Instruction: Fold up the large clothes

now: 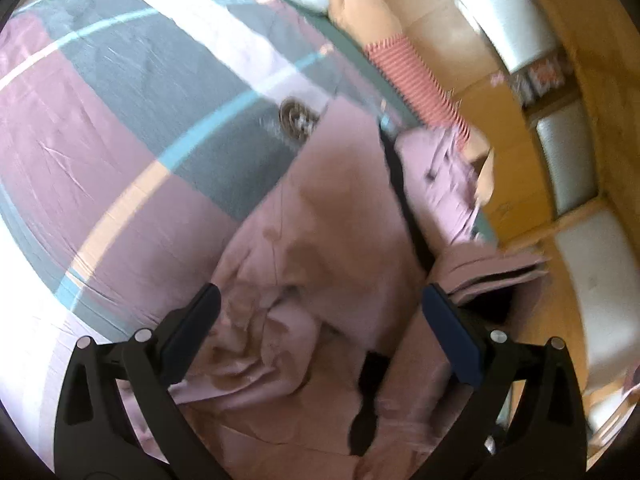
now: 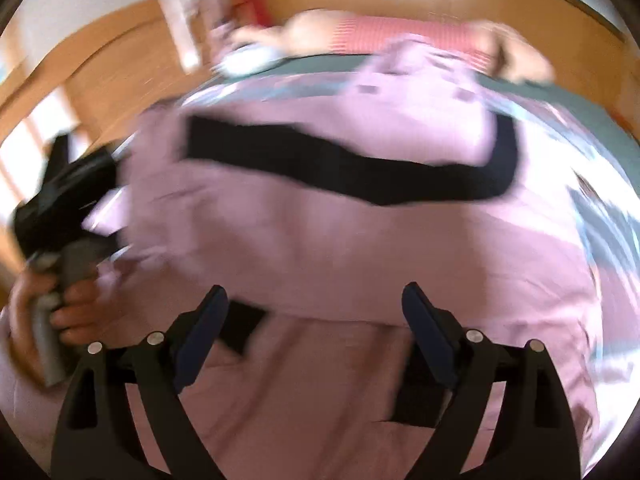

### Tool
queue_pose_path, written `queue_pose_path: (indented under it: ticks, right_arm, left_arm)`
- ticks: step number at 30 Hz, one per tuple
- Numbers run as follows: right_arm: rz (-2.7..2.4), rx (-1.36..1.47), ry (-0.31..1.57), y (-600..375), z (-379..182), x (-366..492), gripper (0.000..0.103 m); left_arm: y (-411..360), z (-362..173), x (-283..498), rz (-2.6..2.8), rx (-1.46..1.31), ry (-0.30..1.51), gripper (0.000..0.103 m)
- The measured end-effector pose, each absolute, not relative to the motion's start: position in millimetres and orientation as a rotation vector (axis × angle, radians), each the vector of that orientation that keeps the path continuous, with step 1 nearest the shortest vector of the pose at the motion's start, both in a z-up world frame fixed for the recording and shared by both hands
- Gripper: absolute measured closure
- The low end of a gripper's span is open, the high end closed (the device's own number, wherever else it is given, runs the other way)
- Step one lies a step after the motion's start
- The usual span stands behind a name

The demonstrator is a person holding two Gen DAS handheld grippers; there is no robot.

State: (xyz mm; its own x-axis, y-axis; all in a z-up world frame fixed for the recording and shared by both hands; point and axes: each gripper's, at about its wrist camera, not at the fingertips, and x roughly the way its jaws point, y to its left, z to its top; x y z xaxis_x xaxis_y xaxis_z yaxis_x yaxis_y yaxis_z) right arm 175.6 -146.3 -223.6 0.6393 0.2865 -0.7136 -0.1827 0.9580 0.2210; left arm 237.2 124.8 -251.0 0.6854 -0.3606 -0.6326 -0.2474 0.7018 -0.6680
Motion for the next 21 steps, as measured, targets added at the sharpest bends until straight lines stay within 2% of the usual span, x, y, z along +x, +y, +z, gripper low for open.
queue_pose_path:
  ticks: [3, 5, 10, 13, 21]
  right_arm:
    - [0.149, 0.224, 0.861, -186.0, -266.1, 176.1, 0.014]
    - [0.145, 0.277, 0.888, -198.8, -294.2, 179.3, 0.014]
    - [0.157, 0.199, 0.856, -182.4, -298.8, 176.7, 0.002]
    - [0.128, 0.123, 0.862, -169.4, -301.8, 178.9, 0.001]
    - [0.145, 0.159, 0.847, -184.4, -302.9, 175.7, 0.001]
  left_arm:
    - [133.9, -241.5, 234.4, -0.123, -0.856, 0.794, 0.002]
    - [127.0, -240.4, 238.7, -0.162, -0.832, 0.841, 0.002]
    - [96.3, -251.0, 245.4, -0.236, -0.749, 0.917, 0.002]
    - [88.7, -249.0, 247.0, -0.250, -0.689, 0.926, 0.002]
    - [66.3, -233.6, 230.0, -0.191, -0.508, 0.871, 0.002]
